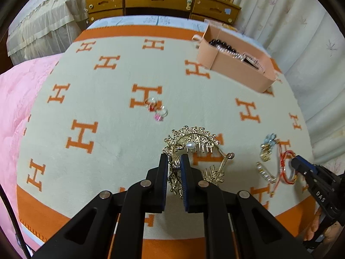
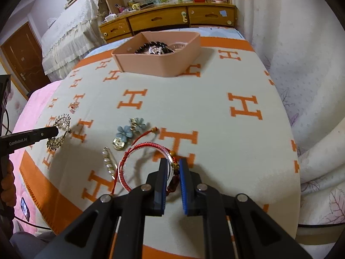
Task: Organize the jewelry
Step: 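Lower both held pieces into the pink tray and open both grippers, then move both grippers toward the rings and flower brooch on the blanket, then grasp the pearl safety pin with the right gripper, then grasp the gold coin charm with the left gripper while the right carries the pin to the tray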
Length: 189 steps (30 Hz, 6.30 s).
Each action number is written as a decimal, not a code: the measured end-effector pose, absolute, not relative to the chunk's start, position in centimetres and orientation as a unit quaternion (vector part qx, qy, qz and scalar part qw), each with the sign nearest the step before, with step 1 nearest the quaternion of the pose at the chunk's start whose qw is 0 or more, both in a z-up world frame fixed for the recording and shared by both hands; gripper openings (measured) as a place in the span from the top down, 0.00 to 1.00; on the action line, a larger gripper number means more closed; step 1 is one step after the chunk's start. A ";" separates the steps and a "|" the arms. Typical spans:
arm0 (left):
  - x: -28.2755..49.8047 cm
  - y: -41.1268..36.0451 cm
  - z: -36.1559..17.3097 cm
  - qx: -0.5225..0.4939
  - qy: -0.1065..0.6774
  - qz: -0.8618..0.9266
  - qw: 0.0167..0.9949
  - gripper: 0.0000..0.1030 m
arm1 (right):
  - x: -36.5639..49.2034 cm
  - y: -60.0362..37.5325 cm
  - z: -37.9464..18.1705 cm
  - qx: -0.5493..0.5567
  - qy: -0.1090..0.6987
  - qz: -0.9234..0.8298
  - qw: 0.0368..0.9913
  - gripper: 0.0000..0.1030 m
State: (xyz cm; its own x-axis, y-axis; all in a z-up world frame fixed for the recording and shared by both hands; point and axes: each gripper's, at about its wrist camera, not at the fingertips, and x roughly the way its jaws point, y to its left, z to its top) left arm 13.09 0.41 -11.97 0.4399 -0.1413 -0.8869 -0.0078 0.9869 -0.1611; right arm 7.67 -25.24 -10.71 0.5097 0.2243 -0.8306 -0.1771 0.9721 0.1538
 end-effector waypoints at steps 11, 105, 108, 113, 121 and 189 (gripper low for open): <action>15.3 -0.8 -5.6 -0.051 0.460 -0.058 0.884 0.91 | 9.1 -24.7 -5.1 0.023 0.405 0.125 0.905 0.90; 11.9 4.5 -13.5 -0.071 0.514 -0.006 0.855 0.41 | 5.3 -16.2 -12.1 -0.135 0.433 0.200 0.869 0.79; 12.3 4.8 -13.4 -0.075 0.515 -0.005 0.854 0.41 | 4.7 -15.7 -12.3 -0.166 0.421 0.201 0.869 0.79; 13.2 4.5 -13.9 -0.082 0.521 -0.013 0.849 0.41 | 5.1 -16.5 -12.3 -0.154 0.421 0.208 0.869 0.79; 13.8 0.8 -14.1 -0.060 0.523 -0.059 0.848 0.41 | 7.6 -21.0 -12.5 0.003 0.466 0.226 0.855 0.93; 28.2 -8.9 -2.7 -0.017 0.401 -0.160 0.902 0.88 | 22.0 -27.0 -4.5 0.232 0.396 0.174 0.871 0.93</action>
